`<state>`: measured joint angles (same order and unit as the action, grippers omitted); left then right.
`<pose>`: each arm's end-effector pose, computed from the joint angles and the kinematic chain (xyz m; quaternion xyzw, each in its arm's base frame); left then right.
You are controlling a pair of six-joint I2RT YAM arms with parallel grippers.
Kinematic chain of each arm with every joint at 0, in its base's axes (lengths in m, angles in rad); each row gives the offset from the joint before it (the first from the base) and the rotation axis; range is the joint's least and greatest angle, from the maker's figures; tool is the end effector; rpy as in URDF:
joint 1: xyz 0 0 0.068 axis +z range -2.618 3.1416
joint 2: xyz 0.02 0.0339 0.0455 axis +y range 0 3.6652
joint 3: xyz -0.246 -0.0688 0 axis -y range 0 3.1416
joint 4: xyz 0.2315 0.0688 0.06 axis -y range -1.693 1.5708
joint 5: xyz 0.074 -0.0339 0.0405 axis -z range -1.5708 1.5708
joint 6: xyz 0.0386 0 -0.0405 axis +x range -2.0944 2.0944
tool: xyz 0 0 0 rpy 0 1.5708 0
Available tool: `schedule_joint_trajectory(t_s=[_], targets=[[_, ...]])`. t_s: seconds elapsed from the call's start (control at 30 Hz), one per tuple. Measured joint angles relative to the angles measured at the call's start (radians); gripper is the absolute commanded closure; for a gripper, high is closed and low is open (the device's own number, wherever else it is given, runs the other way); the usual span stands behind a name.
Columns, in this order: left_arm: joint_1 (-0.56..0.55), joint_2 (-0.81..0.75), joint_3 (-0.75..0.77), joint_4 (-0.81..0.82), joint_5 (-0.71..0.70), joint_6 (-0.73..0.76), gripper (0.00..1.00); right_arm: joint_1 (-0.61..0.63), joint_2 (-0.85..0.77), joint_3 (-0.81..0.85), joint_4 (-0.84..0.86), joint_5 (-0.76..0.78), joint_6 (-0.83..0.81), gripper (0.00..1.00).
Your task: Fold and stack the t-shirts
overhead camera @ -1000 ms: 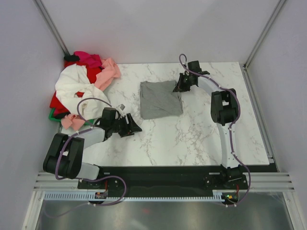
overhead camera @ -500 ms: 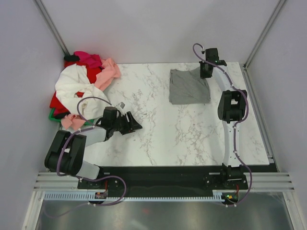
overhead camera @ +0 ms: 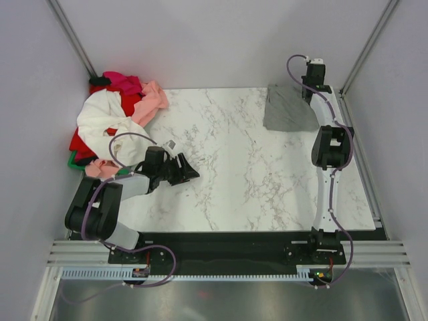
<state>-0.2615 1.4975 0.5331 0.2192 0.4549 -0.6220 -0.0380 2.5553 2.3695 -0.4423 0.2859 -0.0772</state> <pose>0.2498 -0.0844 0.1291 -0.0710 0.8942 -0.3538 0.2650 0.5525 -0.0319 0.2006 0.0474 0.8830 -0.1526 0.4414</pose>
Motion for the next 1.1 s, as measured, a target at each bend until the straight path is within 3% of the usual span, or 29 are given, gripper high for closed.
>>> schedule_joint_trajectory(t_s=[0.33, 0.47, 0.53, 0.57, 0.73, 0.9, 1.1], targets=[[0.0, 0.014, 0.013, 0.001, 0.0, 0.0, 0.33, -0.034, 0.054, 0.031, 0.22, 0.079, -0.105, 0.99], [0.0, 0.015, 0.014, 0.0, 0.001, 0.0, 0.33, -0.029, 0.069, 0.034, 0.289, 0.116, -0.147, 0.77], [0.0, 0.015, 0.014, 0.0, 0.001, 0.0, 0.32, -0.029, 0.076, 0.036, 0.319, 0.142, -0.167, 0.71], [0.0, 0.015, 0.014, 0.0, 0.001, 0.0, 0.32, -0.031, 0.079, 0.036, 0.328, 0.158, -0.175, 0.53], [0.0, 0.015, 0.014, 0.0, 0.001, 0.0, 0.32, -0.052, 0.08, 0.036, 0.376, 0.243, -0.188, 0.2], [0.0, 0.015, 0.014, 0.0, 0.001, 0.0, 0.32, -0.083, 0.078, 0.036, 0.409, 0.318, -0.177, 0.1], [0.0, 0.015, 0.014, 0.002, 0.002, 0.0, 0.3, -0.078, -0.038, -0.07, 0.414, 0.265, -0.114, 0.04]])
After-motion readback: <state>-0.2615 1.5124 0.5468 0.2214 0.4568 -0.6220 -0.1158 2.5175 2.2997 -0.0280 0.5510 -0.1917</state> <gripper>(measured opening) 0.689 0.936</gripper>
